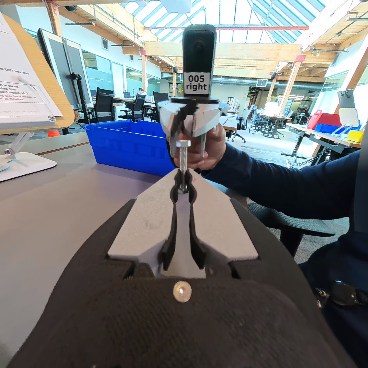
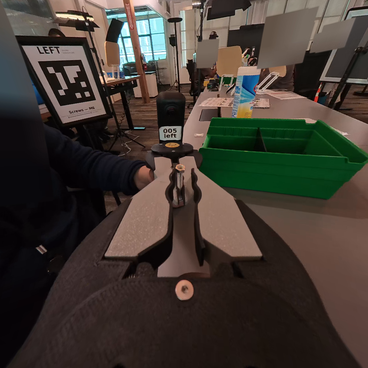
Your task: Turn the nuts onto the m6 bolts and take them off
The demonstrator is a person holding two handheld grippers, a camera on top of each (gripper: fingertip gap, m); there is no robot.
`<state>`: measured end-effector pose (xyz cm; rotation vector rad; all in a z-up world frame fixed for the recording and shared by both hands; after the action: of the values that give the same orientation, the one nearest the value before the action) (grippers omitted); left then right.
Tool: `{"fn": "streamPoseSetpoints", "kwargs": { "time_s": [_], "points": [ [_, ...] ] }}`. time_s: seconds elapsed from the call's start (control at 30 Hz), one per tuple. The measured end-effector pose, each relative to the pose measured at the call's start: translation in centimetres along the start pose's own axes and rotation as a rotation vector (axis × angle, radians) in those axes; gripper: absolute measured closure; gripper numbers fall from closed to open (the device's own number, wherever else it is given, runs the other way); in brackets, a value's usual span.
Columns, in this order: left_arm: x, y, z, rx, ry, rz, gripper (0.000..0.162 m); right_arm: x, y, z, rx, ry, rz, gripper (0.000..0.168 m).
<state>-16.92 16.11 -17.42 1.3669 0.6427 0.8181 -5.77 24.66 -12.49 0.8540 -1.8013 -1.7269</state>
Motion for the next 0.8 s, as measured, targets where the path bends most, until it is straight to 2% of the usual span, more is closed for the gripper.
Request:
{"fn": "streamPoseSetpoints", "kwargs": {
  "time_s": [0.4,0.8],
  "points": [
    [-0.1,-0.1,0.9,0.004,-0.075,0.004,0.159,0.2,0.0,-0.8,-0.024,0.090,0.033,0.158],
    [-0.1,-0.1,1.5,0.013,-0.127,-0.003,0.159,0.9,-0.3,-1.2,-0.052,0.126,-0.008,0.156]
  ]
}}
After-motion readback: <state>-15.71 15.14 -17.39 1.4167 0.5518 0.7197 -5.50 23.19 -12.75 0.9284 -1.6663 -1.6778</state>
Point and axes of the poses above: each gripper's, where its closed fingertips meet, x out along the fingers, y out of its top, z = x × y across the jaws, the point moved 8 cm from there along -x, back along the fingers, and after that the axes turned 15 degrees about y, right-handed, at the moved point
